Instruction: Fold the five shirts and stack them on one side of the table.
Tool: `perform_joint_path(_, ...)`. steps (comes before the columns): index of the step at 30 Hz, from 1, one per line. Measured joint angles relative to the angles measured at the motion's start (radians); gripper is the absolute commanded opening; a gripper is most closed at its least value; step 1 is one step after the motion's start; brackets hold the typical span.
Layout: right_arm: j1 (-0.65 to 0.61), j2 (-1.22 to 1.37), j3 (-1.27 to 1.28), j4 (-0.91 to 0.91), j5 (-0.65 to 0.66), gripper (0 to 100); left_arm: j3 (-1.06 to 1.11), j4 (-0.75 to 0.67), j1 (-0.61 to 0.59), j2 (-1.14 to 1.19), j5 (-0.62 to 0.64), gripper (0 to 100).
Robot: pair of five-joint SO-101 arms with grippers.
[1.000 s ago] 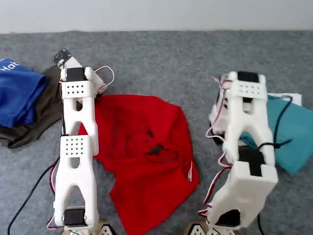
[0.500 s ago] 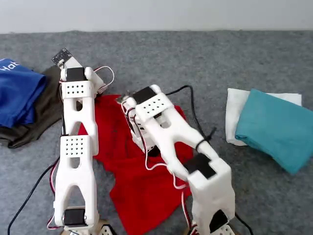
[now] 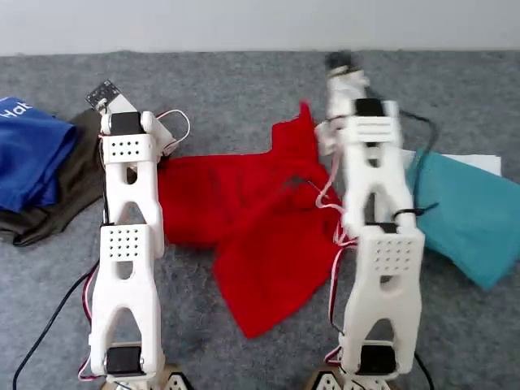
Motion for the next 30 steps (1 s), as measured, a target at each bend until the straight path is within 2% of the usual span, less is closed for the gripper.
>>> perform_joint_path(4, 0.021, 0.068, -0.215, 0.005, 0.003, 0.9, 0.0, 0.0, 0.0, 0.0, 0.0, 1)
perform_joint_path(7, 0.0, 0.078, -0.348, 0.115, 0.003, 0.9, 0.0, 0.0, 0.0, 0.0, 0.0, 1)
perform_joint_path(13, -0.198, 0.078, -0.534, 0.505, 0.003, 0.9, 0.0, 0.0, 0.0, 0.0, 0.0, 1)
perform_joint_path(16, -0.296, 0.083, -0.522, 0.568, 0.003, 1.7, 0.0, 0.0, 0.0, 0.0, 0.0, 1)
perform_joint_path(18, -0.325, 0.097, -0.488, 0.569, -0.005, 8.9, 0.0, 0.0, 0.0, 0.0, 0.0, 1)
perform_joint_path(21, -0.338, 0.137, -0.417, 0.569, -0.052, 27.3, 0.0, 0.0, 0.0, 0.0, 0.0, 1)
perform_joint_path(23, -0.327, 0.176, -0.399, 0.569, -0.071, 33.1, 0.0, 0.0, 0.0, 0.0, 0.0, 1)
perform_joint_path(25, -0.318, 0.221, -0.399, 0.569, -0.063, 31.2, 0.0, 0.0, 0.0, 0.0, 0.0, 1)
perform_joint_path(27, -0.304, 0.267, -0.4, 0.569, -0.057, 24.7, 0.0, 0.0, 0.0, 0.0, 0.0, 1)
perform_joint_path(30, -0.267, 0.324, -0.439, 0.559, -0.057, 6.5, 0.0, 0.0, 0.0, 0.0, 0.0, 1)
